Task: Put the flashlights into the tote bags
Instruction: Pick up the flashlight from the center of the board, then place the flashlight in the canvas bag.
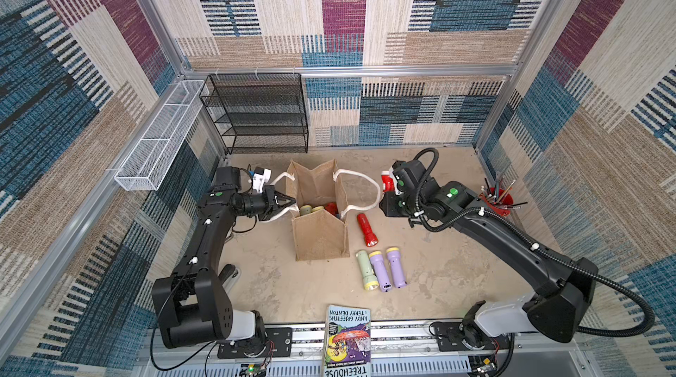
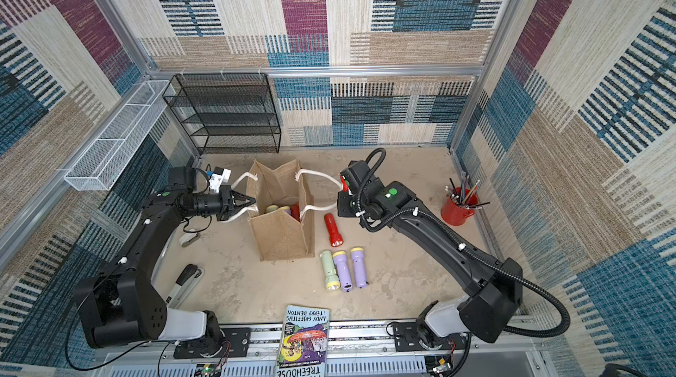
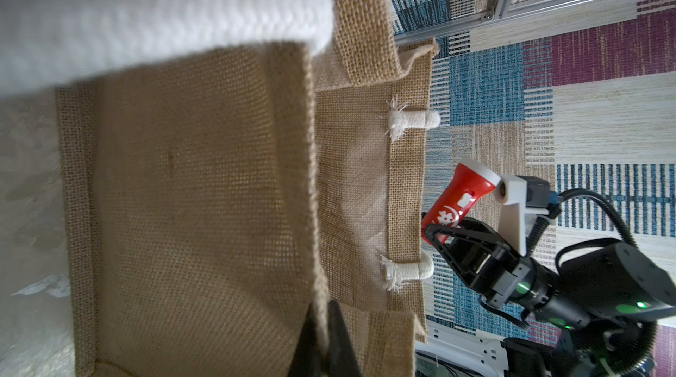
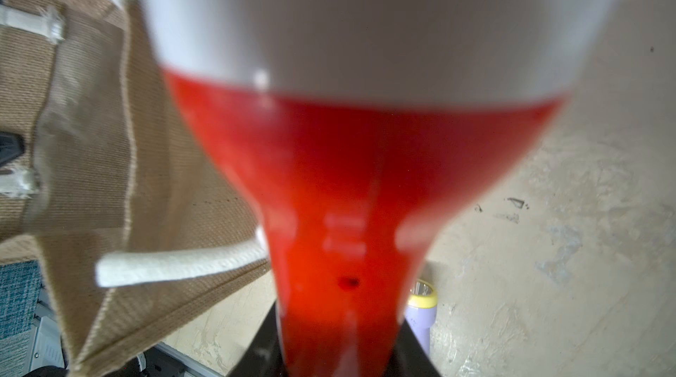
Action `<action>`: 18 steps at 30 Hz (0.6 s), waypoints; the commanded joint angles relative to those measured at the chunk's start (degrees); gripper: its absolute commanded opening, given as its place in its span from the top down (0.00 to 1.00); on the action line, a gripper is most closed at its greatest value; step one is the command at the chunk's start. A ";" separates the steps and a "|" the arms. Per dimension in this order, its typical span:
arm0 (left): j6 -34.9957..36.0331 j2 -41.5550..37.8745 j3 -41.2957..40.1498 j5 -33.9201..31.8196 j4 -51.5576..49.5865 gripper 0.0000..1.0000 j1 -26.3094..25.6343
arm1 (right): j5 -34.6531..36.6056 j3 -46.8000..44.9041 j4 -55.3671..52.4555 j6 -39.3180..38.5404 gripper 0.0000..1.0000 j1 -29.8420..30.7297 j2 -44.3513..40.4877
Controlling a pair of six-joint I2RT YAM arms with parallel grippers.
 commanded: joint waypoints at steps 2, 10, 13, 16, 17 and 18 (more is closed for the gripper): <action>-0.57 -0.22 -0.15 1.01 1.67 1.00 0.07 | 5.13 5.99 2.94 -2.27 0.74 0.63 2.07; 0.43 0.46 0.47 0.70 0.37 1.00 0.07 | -0.39 18.40 11.69 -5.12 0.74 2.33 10.76; 0.37 0.42 0.13 0.57 0.64 1.00 0.08 | -0.80 27.06 8.31 -7.63 0.73 4.33 17.21; 0.35 0.35 0.22 0.61 0.57 1.00 0.08 | -2.18 35.36 5.41 -9.99 0.73 6.85 23.27; 0.35 0.36 0.29 0.61 0.55 1.00 0.08 | -2.81 38.00 4.75 -10.47 0.73 7.70 25.23; 0.35 0.40 0.28 0.61 0.55 1.00 0.08 | -3.27 39.95 4.26 -10.86 0.73 8.31 26.79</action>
